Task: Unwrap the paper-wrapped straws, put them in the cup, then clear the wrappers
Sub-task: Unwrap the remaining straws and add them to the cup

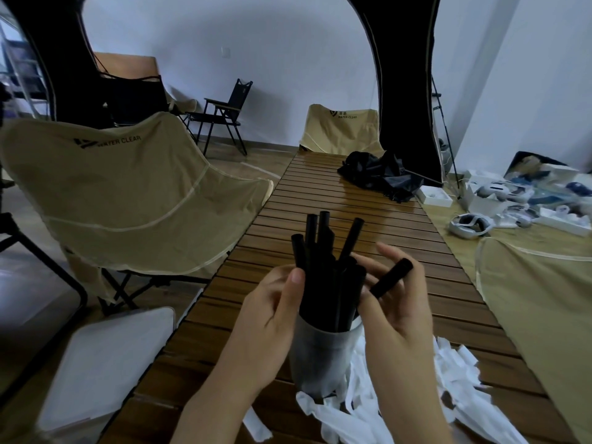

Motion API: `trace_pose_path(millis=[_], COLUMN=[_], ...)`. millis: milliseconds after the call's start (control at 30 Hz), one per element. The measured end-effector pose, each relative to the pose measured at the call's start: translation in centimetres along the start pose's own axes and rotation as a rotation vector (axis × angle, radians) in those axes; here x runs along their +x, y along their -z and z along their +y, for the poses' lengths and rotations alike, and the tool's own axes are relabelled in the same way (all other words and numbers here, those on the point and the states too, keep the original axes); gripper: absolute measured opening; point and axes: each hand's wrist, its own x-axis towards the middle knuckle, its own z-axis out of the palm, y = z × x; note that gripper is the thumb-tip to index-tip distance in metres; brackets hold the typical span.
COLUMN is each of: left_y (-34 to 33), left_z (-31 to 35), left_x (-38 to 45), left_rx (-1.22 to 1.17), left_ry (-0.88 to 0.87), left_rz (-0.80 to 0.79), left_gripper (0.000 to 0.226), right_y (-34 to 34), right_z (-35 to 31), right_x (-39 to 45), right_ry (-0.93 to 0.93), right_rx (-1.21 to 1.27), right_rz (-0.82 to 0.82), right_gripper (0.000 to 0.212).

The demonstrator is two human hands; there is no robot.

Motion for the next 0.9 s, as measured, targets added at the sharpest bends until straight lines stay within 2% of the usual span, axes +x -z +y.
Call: trace_pose_path(millis=[133,300,367,467,533,733,833,900], left_y=[-0.1,0.1,0.3,0.5,0.7,0.8,0.7,0.6], left_z=[-0.3,0.1,-0.1,-0.6,-1.0,-1.2,-0.7,0.0], left_x=[-0.1,-0.1,0.0,0.1,0.2,0.2,0.1,0.0], left_rx=[-0.002,0.063,0.059,0.047,0.045,0.064,0.052,0.014], left_ry=[0.022,0.014,0.010,-0.006,-0.018,0.005,0.068,0.136], left_rz=[-0.039,-0.009,-0.013,-0.047,-0.073,-0.106,-0.149,-0.142], left_gripper=[0.062,0.039,0.035,0.042,0.046,0.046,0.052,0.048], right_y=[0.1,0.3,0.4,0.5,0.5,0.7,0.8,0.9], right_z=[-0.2,-0.3,-0.2,-0.2,-0.4,-0.6,-0.6,-0.4], right_x=[0.0,0.3,0.4,0.4,0.4,0.5,0.5,0.4], right_ry=[0.008,-0.087,-0.116,-0.121,-0.117,-0.153,-0.170,-0.180], right_rx=[-0.081,-0.013,-0.014,-0.029,-0.037,0.012,0.061,0.101], right_rz=[-0.063,-0.128,-0.144,-0.168,-0.191,-0.245,-0.232,-0.214], right_gripper=[0.044,0.031,0.035,0.050,0.052,0.047,0.039,0.037])
